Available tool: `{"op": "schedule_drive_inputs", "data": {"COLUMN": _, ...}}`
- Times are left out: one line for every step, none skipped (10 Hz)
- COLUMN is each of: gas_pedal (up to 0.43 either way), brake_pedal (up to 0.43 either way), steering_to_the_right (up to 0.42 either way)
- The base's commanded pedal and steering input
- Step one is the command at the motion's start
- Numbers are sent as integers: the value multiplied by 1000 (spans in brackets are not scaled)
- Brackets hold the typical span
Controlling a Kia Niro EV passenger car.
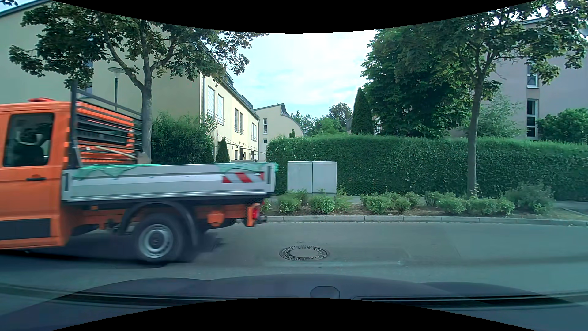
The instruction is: Follow the waypoints while adhering to traffic rules and regulations
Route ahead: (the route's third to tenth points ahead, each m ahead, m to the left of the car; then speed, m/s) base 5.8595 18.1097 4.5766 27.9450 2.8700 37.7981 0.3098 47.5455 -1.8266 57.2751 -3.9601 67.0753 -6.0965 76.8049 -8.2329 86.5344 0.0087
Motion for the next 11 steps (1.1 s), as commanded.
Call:
{"op": "schedule_drive_inputs", "data": {"gas_pedal": 0, "brake_pedal": 183, "steering_to_the_right": -17}}
{"op": "schedule_drive_inputs", "data": {"gas_pedal": 0, "brake_pedal": 183, "steering_to_the_right": -17}}
{"op": "schedule_drive_inputs", "data": {"gas_pedal": 0, "brake_pedal": 177, "steering_to_the_right": -18}}
{"op": "schedule_drive_inputs", "data": {"gas_pedal": 0, "brake_pedal": 177, "steering_to_the_right": -19}}
{"op": "schedule_drive_inputs", "data": {"gas_pedal": 0, "brake_pedal": 171, "steering_to_the_right": -22}}
{"op": "schedule_drive_inputs", "data": {"gas_pedal": 0, "brake_pedal": 134, "steering_to_the_right": -26}}
{"op": "schedule_drive_inputs", "data": {"gas_pedal": 0, "brake_pedal": 110, "steering_to_the_right": -41}}
{"op": "schedule_drive_inputs", "data": {"gas_pedal": 0, "brake_pedal": 116, "steering_to_the_right": -44}}
{"op": "schedule_drive_inputs", "data": {"gas_pedal": 0, "brake_pedal": 116, "steering_to_the_right": -45}}
{"op": "schedule_drive_inputs", "data": {"gas_pedal": 0, "brake_pedal": 98, "steering_to_the_right": -47}}
{"op": "schedule_drive_inputs", "data": {"gas_pedal": 0, "brake_pedal": 67, "steering_to_the_right": -52}}
